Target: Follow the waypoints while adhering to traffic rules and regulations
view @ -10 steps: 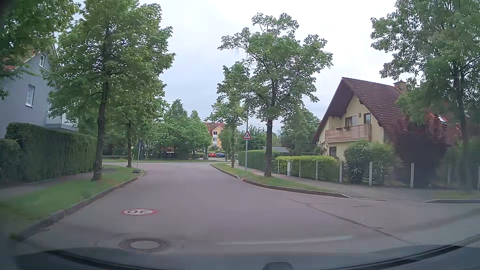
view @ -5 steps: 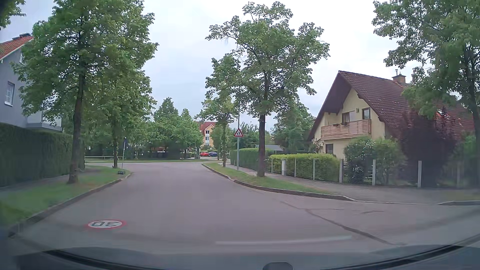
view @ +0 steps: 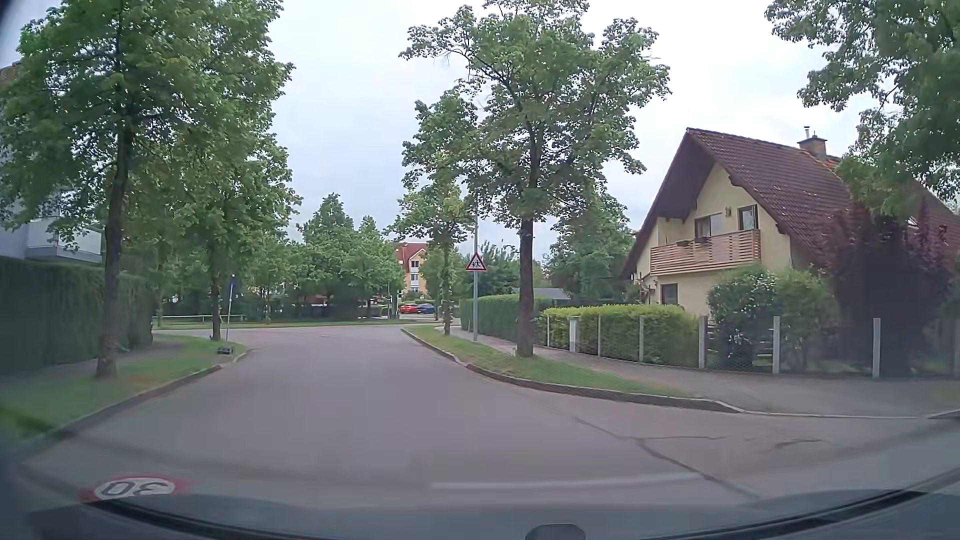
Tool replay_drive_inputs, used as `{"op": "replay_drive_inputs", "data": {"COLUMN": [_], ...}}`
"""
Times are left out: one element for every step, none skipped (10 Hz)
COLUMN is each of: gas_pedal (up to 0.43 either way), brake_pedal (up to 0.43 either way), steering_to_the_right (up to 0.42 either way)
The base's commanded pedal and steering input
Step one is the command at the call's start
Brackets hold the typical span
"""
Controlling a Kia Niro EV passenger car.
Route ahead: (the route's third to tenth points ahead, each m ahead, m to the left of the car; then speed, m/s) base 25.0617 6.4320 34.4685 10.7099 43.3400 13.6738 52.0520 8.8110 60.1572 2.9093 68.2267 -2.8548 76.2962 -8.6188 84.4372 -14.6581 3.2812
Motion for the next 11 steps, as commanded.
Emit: {"op": "replay_drive_inputs", "data": {"gas_pedal": [0.118, 0.118, 0.118, 0.118, 0.118, 0.118, 0.118, 0.118, 0.118, 0.118, 0.118], "brake_pedal": [0.0, 0.0, 0.0, 0.0, 0.0, 0.0, 0.0, 0.0, 0.0, 0.0, 0.0], "steering_to_the_right": [-0.069, -0.082, -0.092, -0.097, -0.104, -0.108, -0.109, -0.11, -0.109, -0.109, -0.105]}}
